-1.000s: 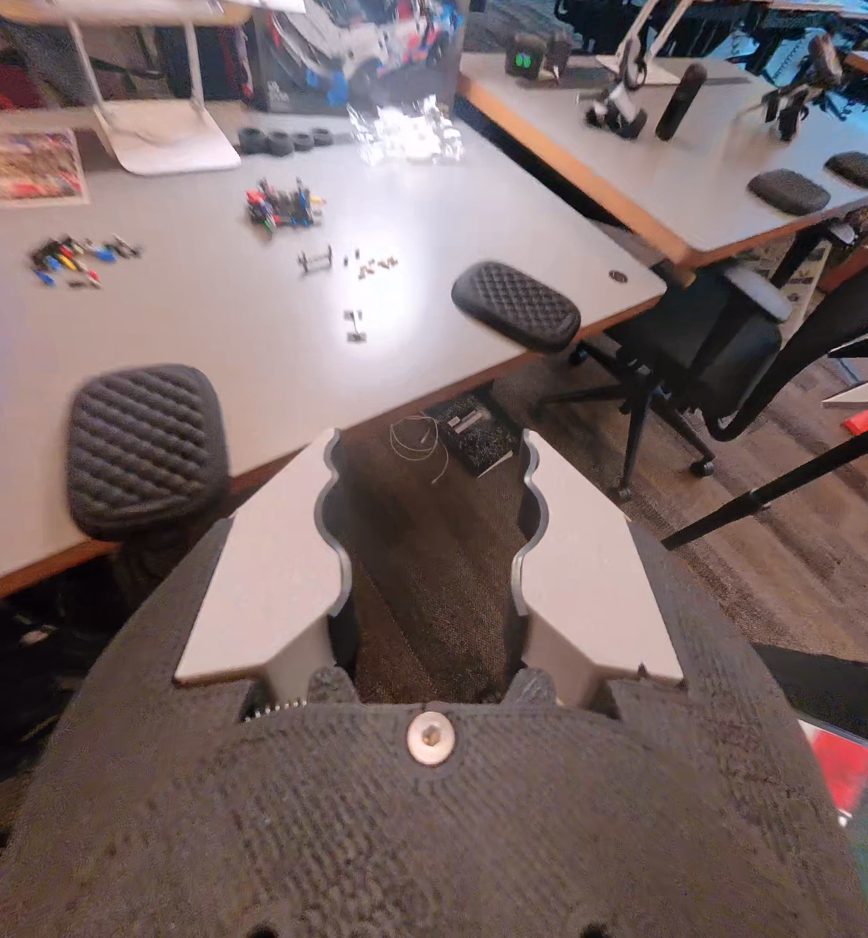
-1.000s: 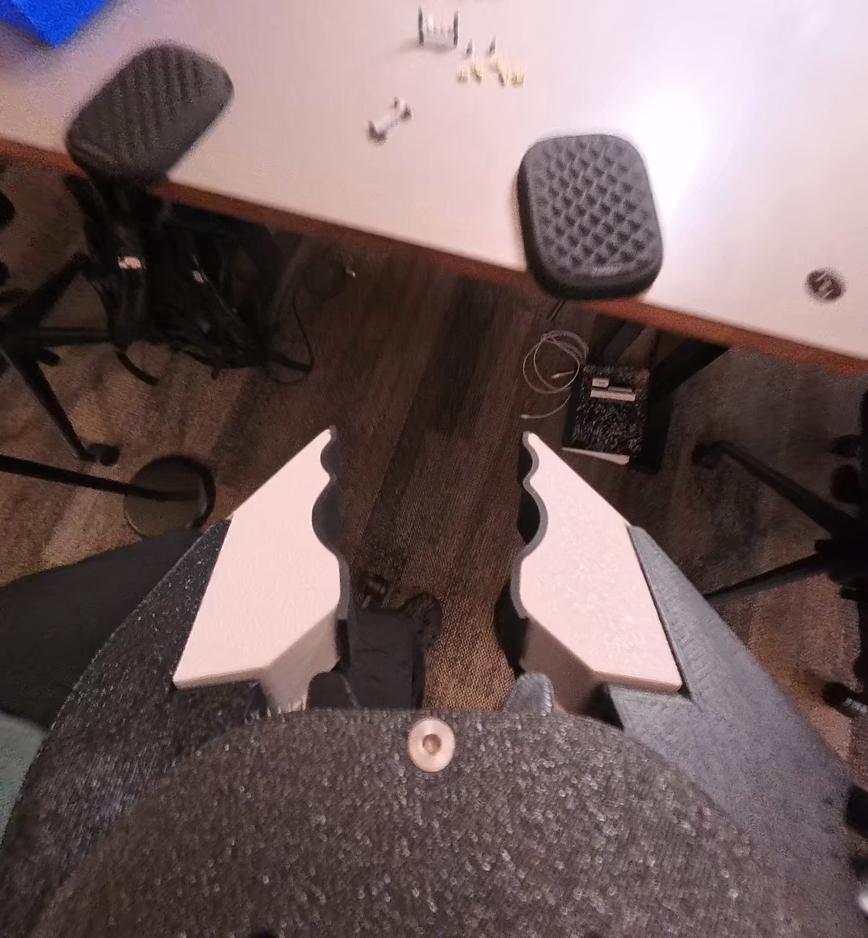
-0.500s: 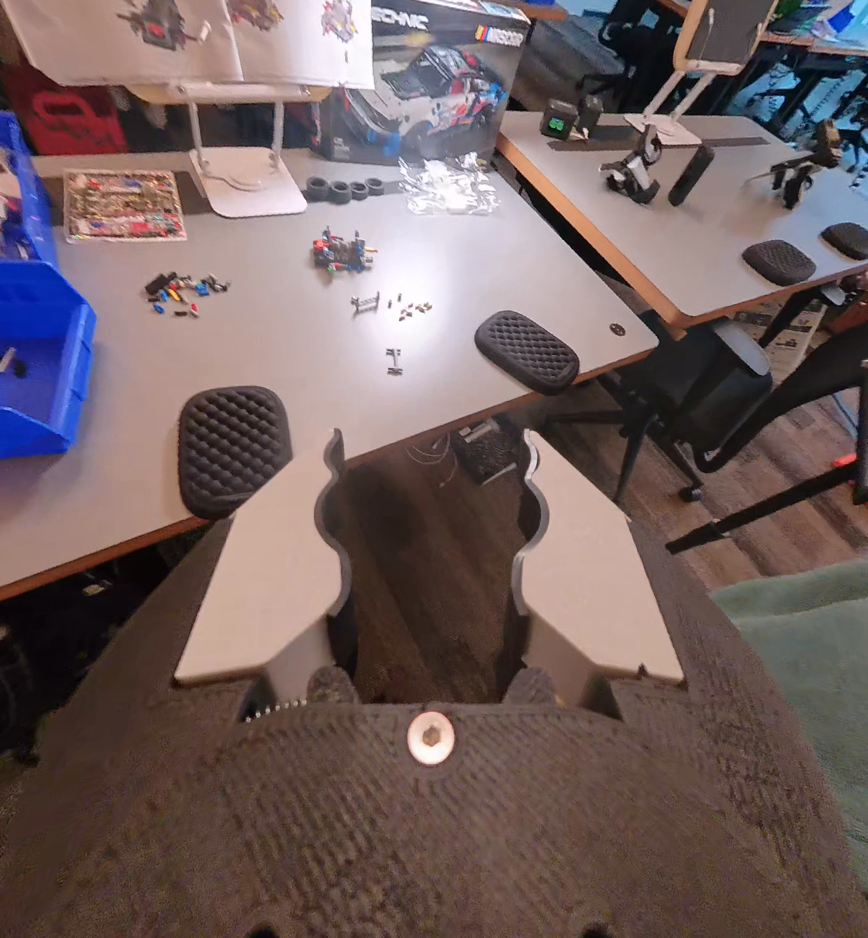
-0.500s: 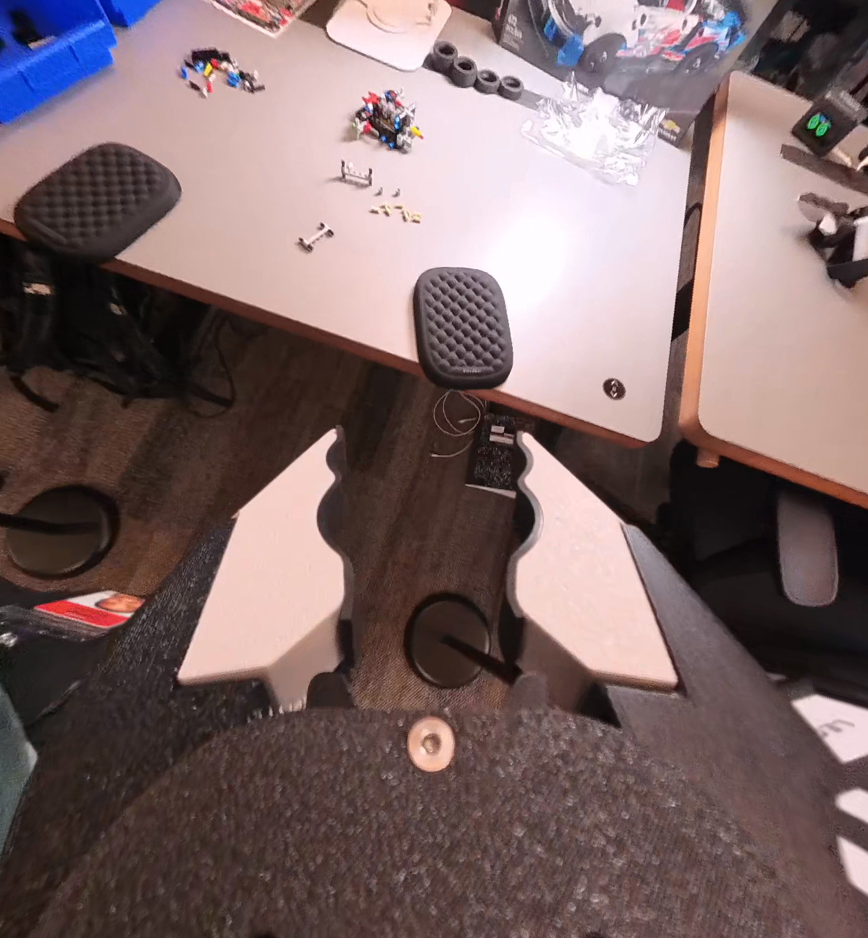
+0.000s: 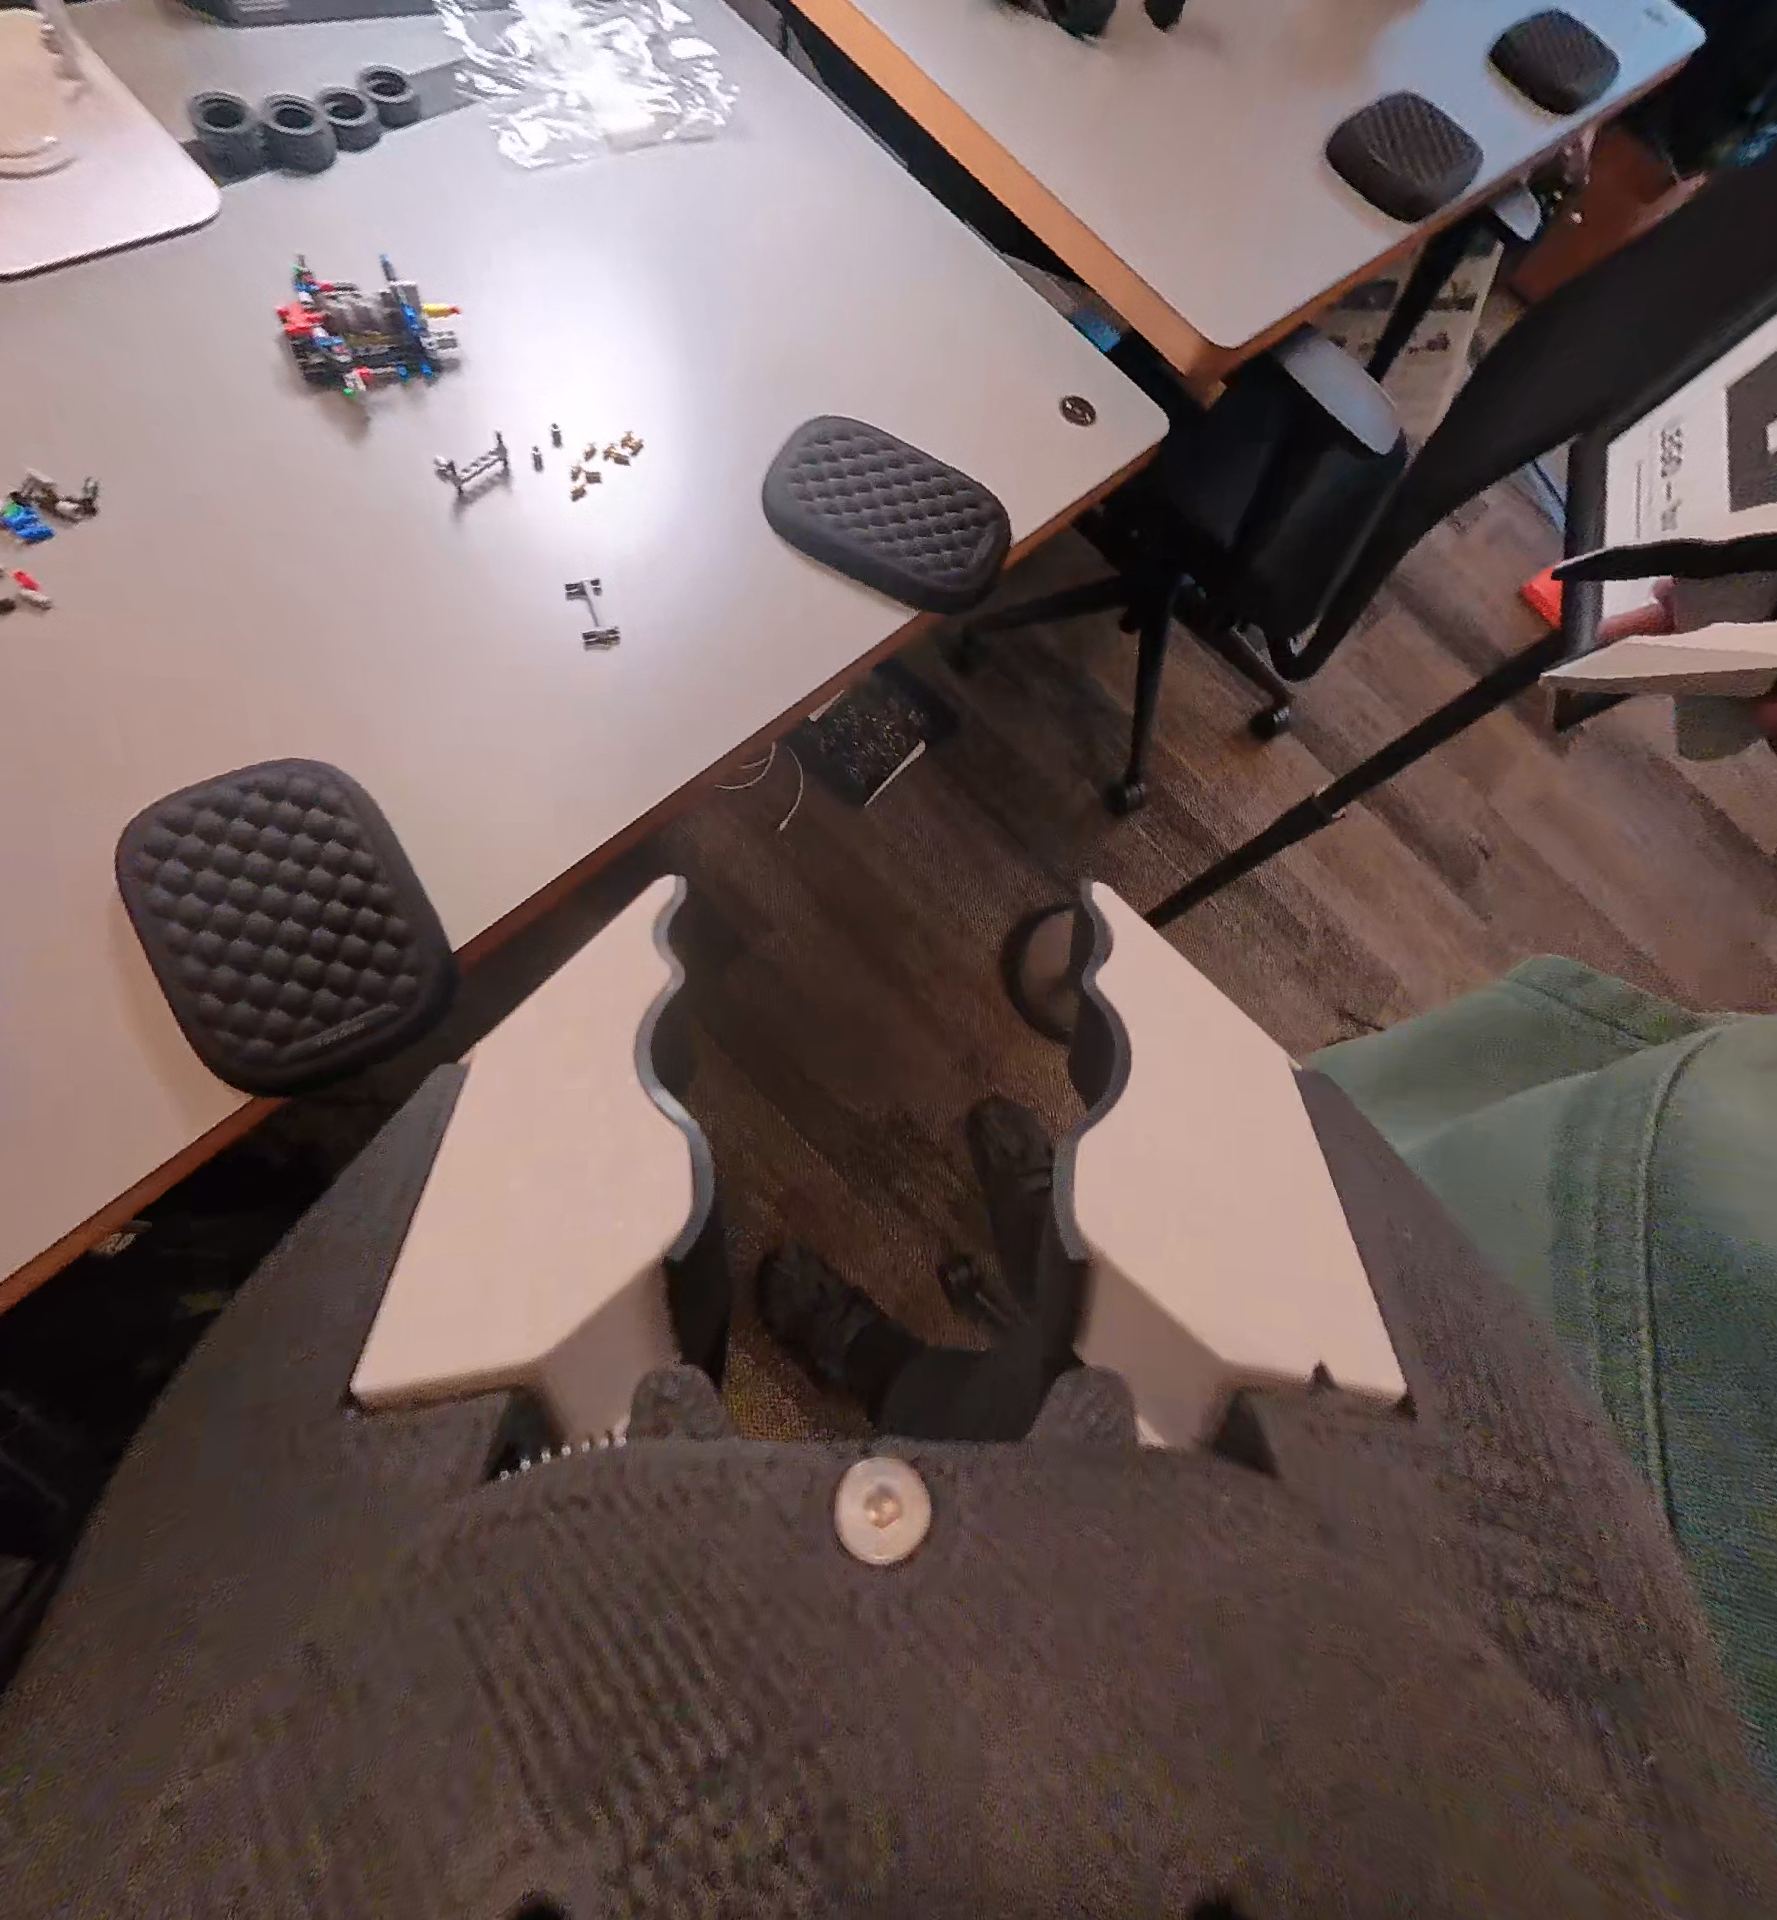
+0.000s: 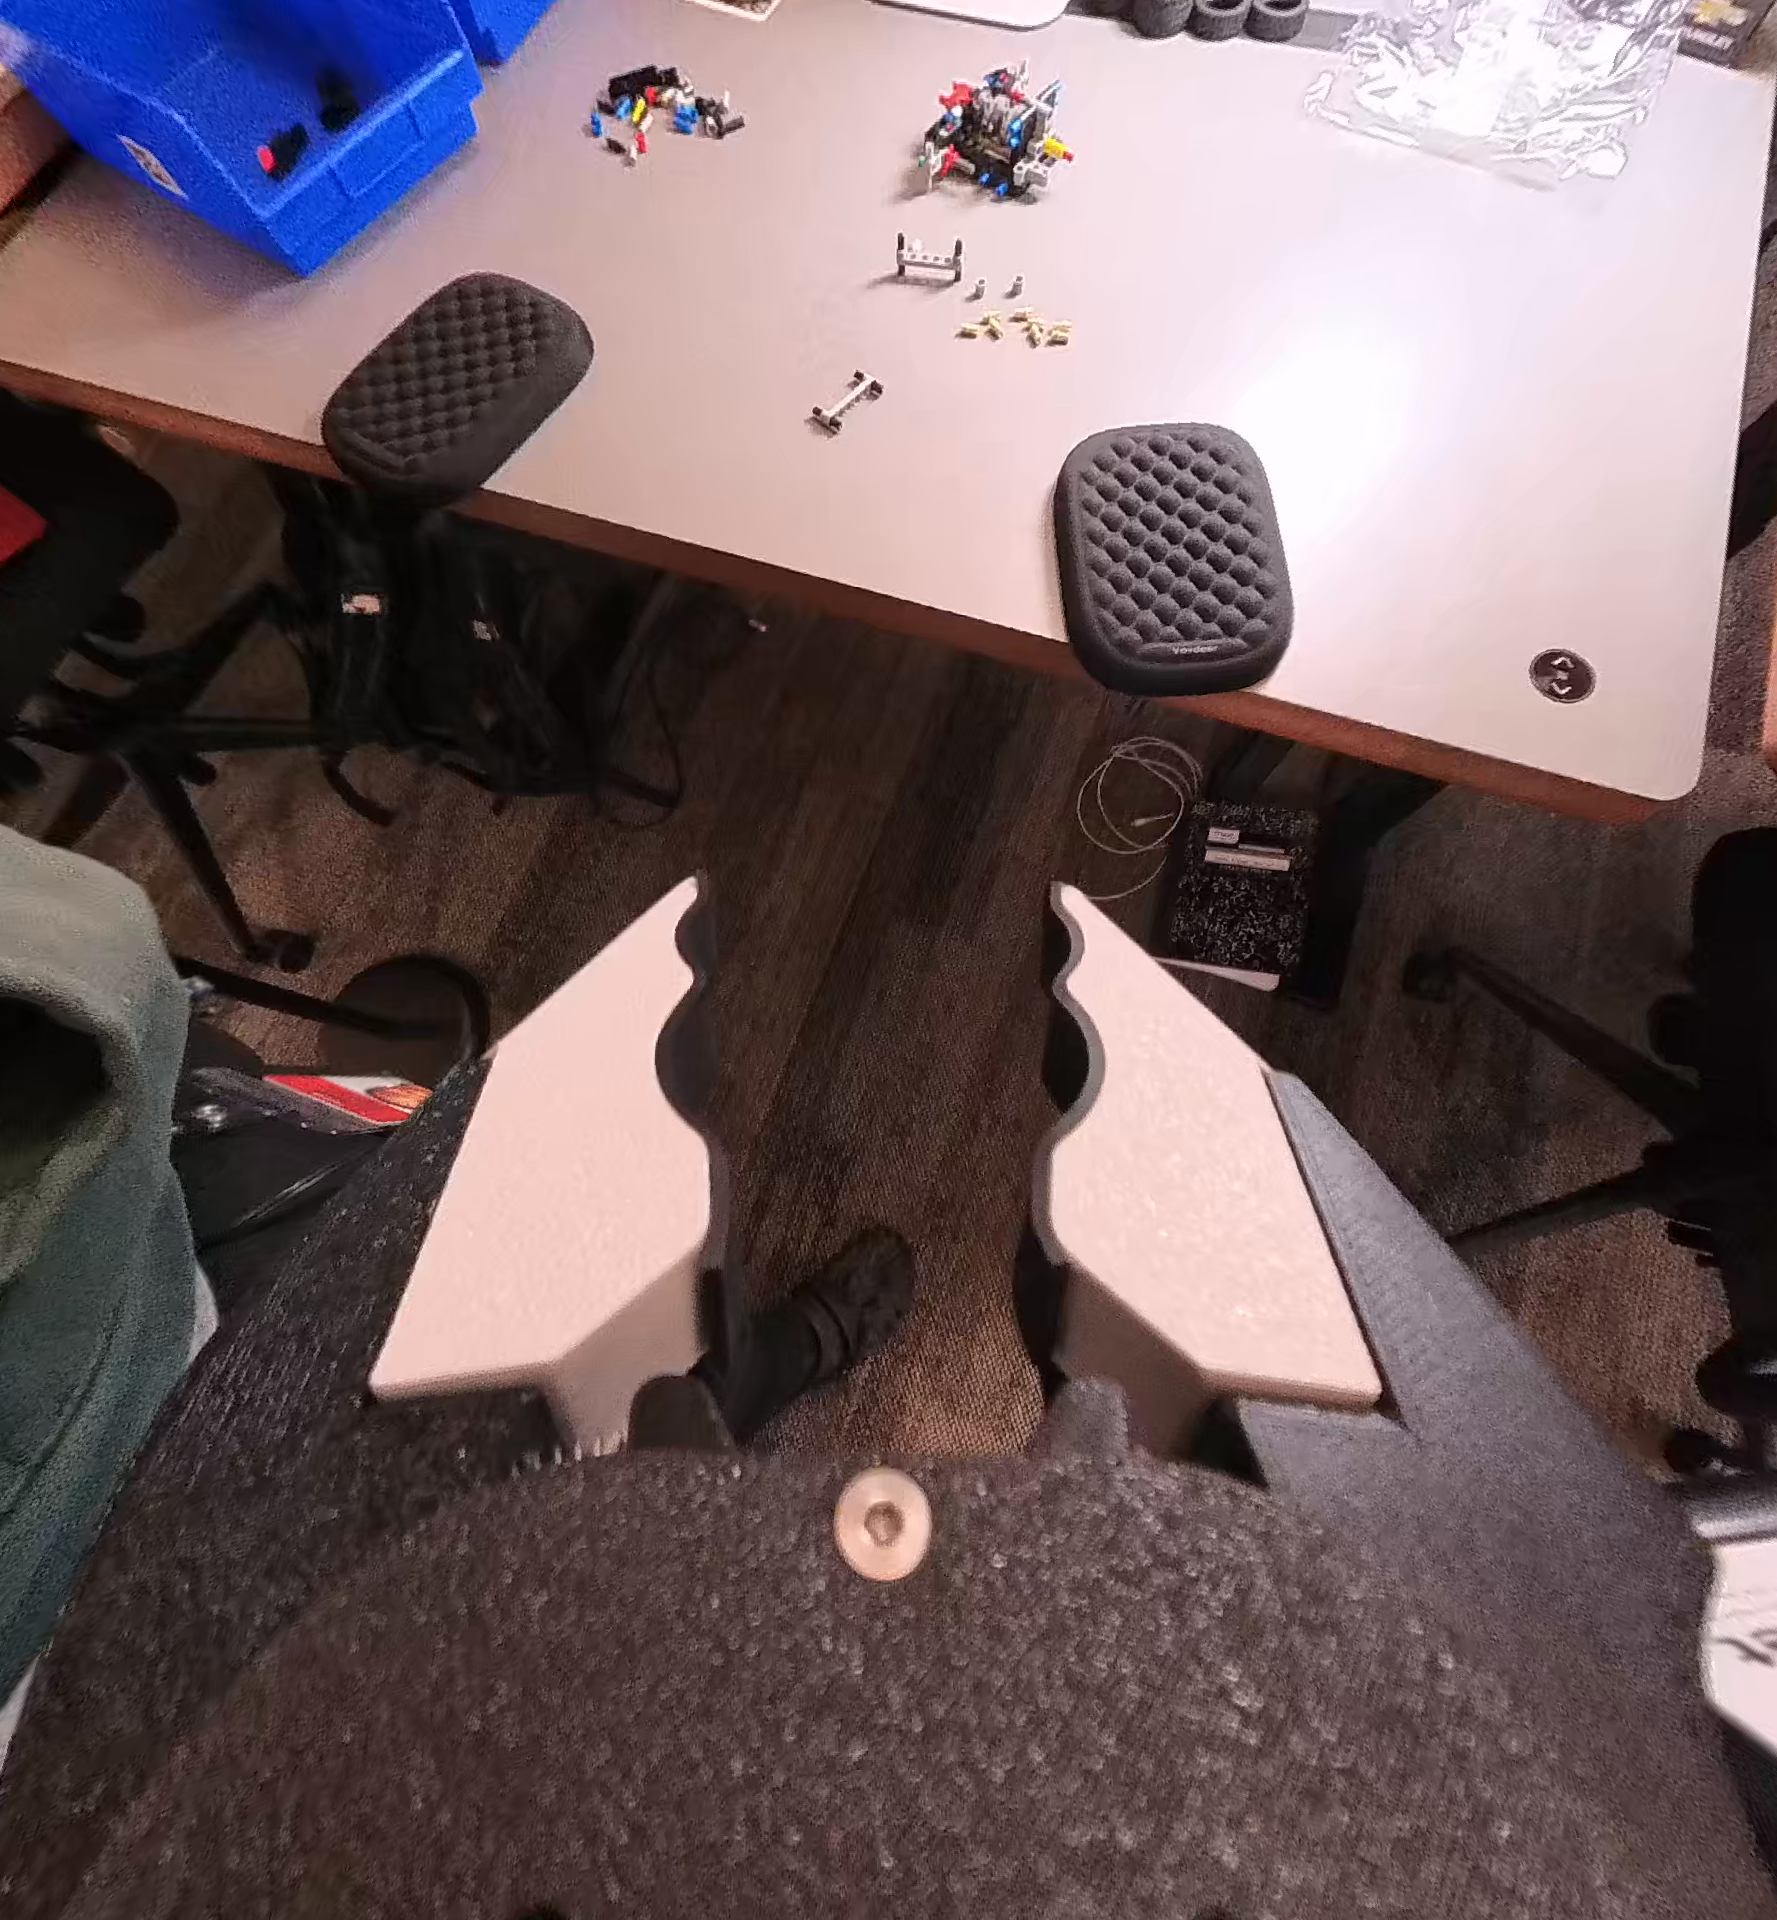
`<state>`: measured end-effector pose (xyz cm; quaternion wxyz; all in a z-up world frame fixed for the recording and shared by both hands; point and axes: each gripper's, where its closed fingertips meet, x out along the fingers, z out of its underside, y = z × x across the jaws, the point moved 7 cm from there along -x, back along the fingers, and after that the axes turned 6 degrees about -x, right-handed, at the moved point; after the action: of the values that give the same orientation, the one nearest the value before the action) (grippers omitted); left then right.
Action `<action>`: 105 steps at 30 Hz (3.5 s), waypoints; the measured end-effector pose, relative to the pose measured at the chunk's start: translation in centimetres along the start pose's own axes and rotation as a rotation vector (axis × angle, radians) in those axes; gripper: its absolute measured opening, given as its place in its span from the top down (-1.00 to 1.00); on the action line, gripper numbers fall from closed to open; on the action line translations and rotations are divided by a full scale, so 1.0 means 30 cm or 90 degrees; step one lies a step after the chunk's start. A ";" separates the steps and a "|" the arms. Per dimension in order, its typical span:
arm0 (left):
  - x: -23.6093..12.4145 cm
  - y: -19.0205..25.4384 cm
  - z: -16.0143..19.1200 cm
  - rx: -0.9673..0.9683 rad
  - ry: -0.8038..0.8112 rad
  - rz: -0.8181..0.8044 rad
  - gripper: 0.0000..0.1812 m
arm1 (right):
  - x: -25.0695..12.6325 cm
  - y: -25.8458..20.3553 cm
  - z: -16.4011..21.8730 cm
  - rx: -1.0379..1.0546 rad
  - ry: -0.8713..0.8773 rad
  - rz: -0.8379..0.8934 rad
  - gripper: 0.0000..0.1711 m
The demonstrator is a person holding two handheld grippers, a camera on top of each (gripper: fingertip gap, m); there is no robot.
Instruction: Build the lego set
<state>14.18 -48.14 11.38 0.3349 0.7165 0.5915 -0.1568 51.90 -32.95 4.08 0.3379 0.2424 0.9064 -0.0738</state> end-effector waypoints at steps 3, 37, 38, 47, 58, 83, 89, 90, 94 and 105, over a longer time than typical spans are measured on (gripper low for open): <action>0.000 0.016 -0.008 0.025 -0.023 0.004 0.21 | -0.007 -0.017 0.033 0.027 0.011 0.014 0.29; 0.615 0.001 0.019 0.066 0.077 0.020 0.80 | 0.158 0.003 0.297 0.092 0.020 0.230 0.94; 0.633 0.020 0.023 0.069 0.075 0.021 0.91 | 0.179 0.035 0.310 0.091 0.034 0.245 1.00; 1.043 0.227 0.154 0.124 -0.025 0.157 0.71 | 0.474 0.233 0.435 0.094 0.071 0.269 0.55; 1.866 -0.005 0.793 0.320 -0.111 0.340 0.58 | 1.135 0.277 0.915 0.148 0.025 0.330 0.49; 2.342 -1.141 1.285 0.239 0.024 0.069 0.46 | 2.297 0.293 1.696 0.096 0.081 0.246 0.51; 2.360 -1.384 1.235 0.217 0.012 0.035 0.42 | 2.516 0.387 1.638 0.096 0.092 0.232 0.56; 2.380 -1.411 1.244 0.211 0.021 0.030 0.42 | 2.559 0.409 1.642 0.099 0.086 0.224 0.57; 2.404 -1.500 1.378 0.163 -0.010 0.027 0.43 | 2.743 0.496 1.653 0.100 0.039 0.165 0.55; 2.042 -1.637 1.652 0.015 -0.032 -0.137 0.45 | 3.236 0.781 1.433 0.016 -0.090 0.131 0.44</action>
<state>-8.73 -31.91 -77.12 0.3225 0.6486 0.6544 -0.2170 24.66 12.52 -90.87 0.4036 0.3324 0.8498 -0.0667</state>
